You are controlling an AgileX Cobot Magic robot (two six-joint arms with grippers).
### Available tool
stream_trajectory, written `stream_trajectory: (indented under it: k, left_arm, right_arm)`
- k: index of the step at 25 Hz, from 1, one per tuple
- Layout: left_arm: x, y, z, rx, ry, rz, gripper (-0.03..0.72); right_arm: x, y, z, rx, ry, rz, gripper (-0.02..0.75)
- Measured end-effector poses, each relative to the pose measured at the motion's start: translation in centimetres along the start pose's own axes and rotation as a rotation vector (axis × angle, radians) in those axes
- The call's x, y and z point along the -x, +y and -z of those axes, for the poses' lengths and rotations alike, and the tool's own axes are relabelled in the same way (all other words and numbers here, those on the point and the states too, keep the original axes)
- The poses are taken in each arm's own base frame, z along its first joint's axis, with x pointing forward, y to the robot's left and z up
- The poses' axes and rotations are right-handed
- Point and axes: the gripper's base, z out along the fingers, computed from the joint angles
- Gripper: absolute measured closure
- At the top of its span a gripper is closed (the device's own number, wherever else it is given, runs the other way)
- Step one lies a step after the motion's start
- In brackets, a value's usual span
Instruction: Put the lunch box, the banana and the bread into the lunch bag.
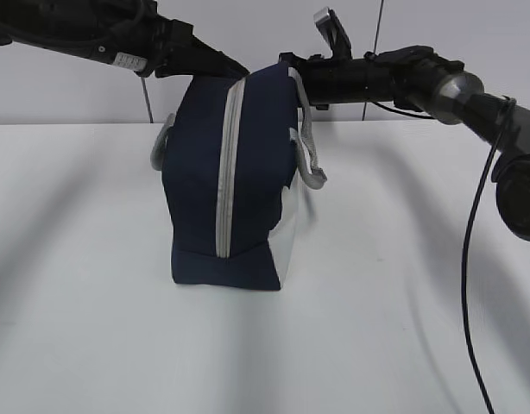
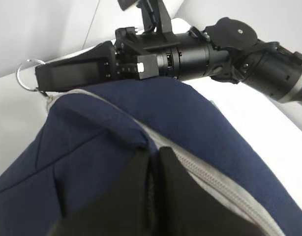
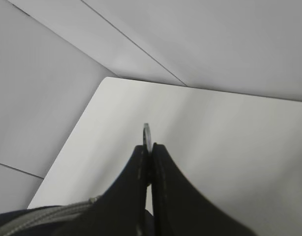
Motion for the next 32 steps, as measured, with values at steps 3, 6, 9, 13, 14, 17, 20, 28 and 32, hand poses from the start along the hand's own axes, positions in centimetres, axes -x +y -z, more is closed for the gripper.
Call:
stream_trajectory:
  k: [3,6,9,13,14,17,20,28,32]
  left_arm:
    - [0.0,0.0,0.0,0.001,0.003,-0.002,0.665]
    - [-0.1,0.0,0.0,0.003,0.004,-0.003,0.665]
    - [-0.1,0.0,0.0,0.003,0.004,-0.004,0.665]
    - [0.0,0.1,0.0,0.008,0.002,-0.004,0.665]
    - [0.0,0.1,0.0,0.009,0.001,-0.004,0.665]
    - [0.0,-0.1,0.0,-0.003,0.004,-0.005,0.627]
    - [0.2,-0.6,0.3,-0.028,0.003,-0.010,0.463]
    - [0.8,-0.9,0.7,-0.021,-0.030,0.008,0.134]
    - [1.5,-1.2,1.3,0.009,-0.059,0.025,0.125]
  right_arm:
    - [-0.4,-0.4,-0.2,0.001,0.003,-0.015,0.754]
    - [-0.7,-0.6,-0.3,-0.001,0.006,-0.022,0.754]
    - [-0.6,-0.7,-0.2,-0.001,0.005,-0.024,0.754]
    - [-0.7,-0.7,-0.3,-0.002,0.006,-0.025,0.754]
    - [-0.7,-0.7,-0.3,-0.002,0.006,-0.025,0.751]
    - [-0.6,-0.9,-0.2,-0.020,0.003,-0.013,0.687]
    - [-0.8,-2.5,0.1,-0.074,-0.002,0.037,0.519]
    - [2.3,-0.3,1.3,-0.028,-0.065,0.213,0.318]
    - [3.9,2.0,2.1,0.039,-0.078,0.272,0.312]
